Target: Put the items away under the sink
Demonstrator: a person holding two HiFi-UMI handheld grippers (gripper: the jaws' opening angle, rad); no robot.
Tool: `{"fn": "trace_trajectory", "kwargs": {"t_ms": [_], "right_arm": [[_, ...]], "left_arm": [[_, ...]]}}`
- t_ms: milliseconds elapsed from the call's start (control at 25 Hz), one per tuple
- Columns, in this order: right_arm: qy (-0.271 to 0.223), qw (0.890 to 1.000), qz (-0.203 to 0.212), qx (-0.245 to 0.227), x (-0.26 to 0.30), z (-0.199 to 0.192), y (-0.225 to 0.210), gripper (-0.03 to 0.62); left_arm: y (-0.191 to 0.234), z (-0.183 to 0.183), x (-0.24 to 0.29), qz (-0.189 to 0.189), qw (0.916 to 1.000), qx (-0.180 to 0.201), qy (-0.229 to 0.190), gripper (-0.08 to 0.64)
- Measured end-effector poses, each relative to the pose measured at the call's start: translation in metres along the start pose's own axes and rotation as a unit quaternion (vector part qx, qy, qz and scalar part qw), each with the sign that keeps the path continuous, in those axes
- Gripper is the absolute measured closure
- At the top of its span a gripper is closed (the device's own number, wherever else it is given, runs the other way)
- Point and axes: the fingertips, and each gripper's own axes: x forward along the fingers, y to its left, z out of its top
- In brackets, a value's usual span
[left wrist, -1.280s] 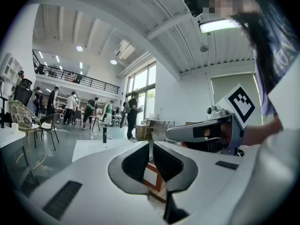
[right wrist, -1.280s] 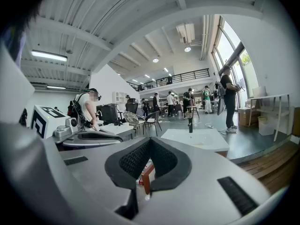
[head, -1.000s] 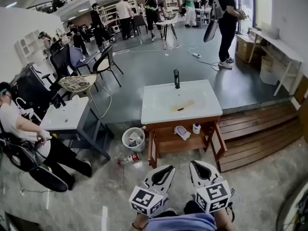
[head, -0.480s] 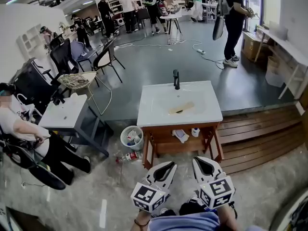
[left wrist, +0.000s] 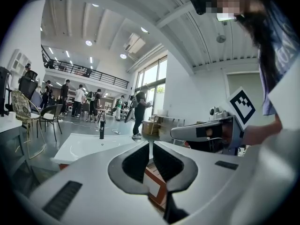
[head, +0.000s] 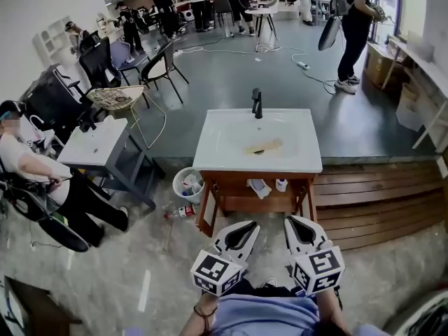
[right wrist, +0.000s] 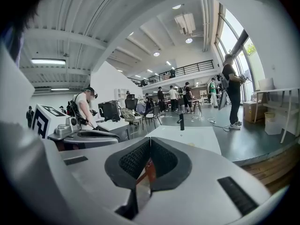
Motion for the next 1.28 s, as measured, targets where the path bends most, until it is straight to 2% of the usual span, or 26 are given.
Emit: {"fn": "trace_trajectory", "kwargs": {"t_ms": [320,680,960,1280], "right_arm": [[-0.003,1.0,0.012,0.01,-0.004,-0.001,-0.022,0.577],[-0.01,0.999,0.003,0.035,0.007,-0.002,-0.052,0.577],[0.006,0.999,-0.008,0.04,0.035,-0.009,-0.072,0.577],[0.033,0.997,-0.032,0.055,0.101,-0.008,-0.109,0.577]], "left_arm": [[-0.008,0.008,0.016,0.015,0.9997,0.016,0.013,0.54],[-0.004,0.008,0.037,0.013,0.9989,0.028,0.034,0.54],[0.03,0.002,0.067,0.011,0.9992,0.013,0.037,0.54],[0.095,0.003,0.117,-0.003,0.999,0.011,0.043,0.54]]}}
